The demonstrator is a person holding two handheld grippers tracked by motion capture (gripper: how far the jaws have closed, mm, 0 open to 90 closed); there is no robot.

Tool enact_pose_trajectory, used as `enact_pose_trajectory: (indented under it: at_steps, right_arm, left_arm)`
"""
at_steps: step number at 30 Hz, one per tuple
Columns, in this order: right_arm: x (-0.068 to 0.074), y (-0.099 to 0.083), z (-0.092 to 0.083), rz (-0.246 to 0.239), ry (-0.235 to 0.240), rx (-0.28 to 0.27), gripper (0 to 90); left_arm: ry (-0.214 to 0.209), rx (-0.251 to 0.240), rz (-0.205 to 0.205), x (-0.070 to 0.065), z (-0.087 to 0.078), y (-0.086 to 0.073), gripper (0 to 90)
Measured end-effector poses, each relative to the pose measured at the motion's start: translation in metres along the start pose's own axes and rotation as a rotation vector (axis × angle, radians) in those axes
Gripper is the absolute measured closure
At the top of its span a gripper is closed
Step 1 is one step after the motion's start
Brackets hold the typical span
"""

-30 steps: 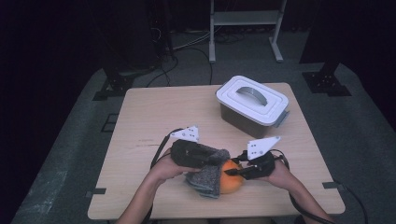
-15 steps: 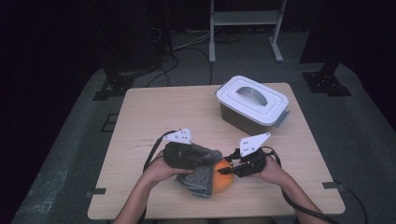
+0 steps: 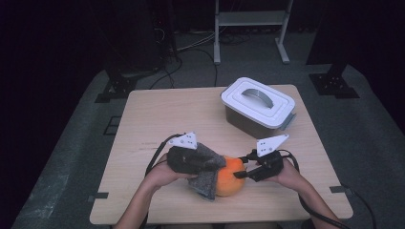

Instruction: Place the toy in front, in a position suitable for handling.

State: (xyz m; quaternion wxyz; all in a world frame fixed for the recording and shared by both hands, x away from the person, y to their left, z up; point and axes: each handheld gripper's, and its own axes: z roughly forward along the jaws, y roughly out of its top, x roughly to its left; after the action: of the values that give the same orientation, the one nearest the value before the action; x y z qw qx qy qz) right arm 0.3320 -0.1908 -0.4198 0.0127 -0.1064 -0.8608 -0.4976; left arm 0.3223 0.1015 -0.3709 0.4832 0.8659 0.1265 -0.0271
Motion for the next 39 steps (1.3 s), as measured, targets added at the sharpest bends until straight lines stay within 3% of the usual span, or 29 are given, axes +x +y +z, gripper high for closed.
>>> enact_pose_trajectory:
  at_steps: [4, 7, 13, 18, 26, 39]
  right_arm:
    - [0.008, 0.003, -0.002, 0.035, -0.031, 0.039, 37.7]
    - [0.013, 0.002, 0.001, 0.026, -0.041, 0.061, 37.8]
    - [0.011, 0.000, 0.006, 0.064, -0.037, 0.030, 44.9]
    - [0.011, 0.009, 0.015, 0.071, -0.046, 0.027, 48.9]
    - [0.008, 0.007, 0.015, 0.047, -0.040, 0.015, 52.5]
    - [0.008, 0.004, 0.013, 0.044, -0.060, 0.011, 53.2]
  left_arm:
    - [-0.030, -0.006, -0.003, -0.002, 0.006, 0.001, 72.8]
    - [-0.046, 0.007, 0.005, -0.006, 0.012, 0.003, 72.8]
    - [-0.023, 0.021, 0.017, -0.006, 0.010, 0.007, 72.4]
    - [-0.036, 0.023, 0.036, -0.010, 0.014, 0.011, 72.4]
    - [-0.002, 0.035, 0.048, -0.010, 0.006, 0.000, 72.4]
    - [0.074, 0.056, 0.024, -0.002, -0.022, -0.015, 72.4]
